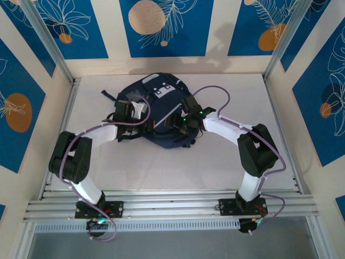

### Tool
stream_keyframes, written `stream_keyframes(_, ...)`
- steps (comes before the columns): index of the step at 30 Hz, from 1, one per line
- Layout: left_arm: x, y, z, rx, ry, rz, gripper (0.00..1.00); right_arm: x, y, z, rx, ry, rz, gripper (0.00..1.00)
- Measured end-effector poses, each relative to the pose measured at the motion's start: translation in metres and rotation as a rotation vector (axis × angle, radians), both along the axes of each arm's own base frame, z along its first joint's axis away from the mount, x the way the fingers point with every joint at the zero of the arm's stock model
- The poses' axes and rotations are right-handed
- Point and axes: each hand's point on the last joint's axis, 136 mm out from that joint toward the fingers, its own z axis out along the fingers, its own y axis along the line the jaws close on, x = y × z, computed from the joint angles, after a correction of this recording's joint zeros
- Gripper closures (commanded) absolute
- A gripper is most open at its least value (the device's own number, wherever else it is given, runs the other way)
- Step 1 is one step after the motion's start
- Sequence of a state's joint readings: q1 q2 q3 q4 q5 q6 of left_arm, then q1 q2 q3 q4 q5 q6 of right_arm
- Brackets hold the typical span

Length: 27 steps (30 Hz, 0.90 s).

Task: Pack the student bag
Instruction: Zip the student bag at the center of the table.

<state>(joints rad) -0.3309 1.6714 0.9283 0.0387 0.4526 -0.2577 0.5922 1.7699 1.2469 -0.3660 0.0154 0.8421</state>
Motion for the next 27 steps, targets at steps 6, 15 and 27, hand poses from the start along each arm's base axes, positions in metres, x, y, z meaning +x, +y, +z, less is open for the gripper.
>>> stream_keyframes(6, -0.013, -0.002, 0.000, 0.021, 0.012, -0.019, 0.72, 0.001, 0.003, 0.000, 0.019, 0.006, 0.009, 0.25)
stream_keyframes(15, -0.037, -0.008, -0.004, 0.102, 0.041, -0.055, 0.75, 0.000, 0.007, -0.007, 0.030, 0.025, 0.020, 0.25)
stream_keyframes(27, -0.041, -0.025, 0.002, 0.100, 0.121, -0.108, 0.68, 0.030, -0.003, 0.002, 0.055, 0.010, -0.024, 0.30)
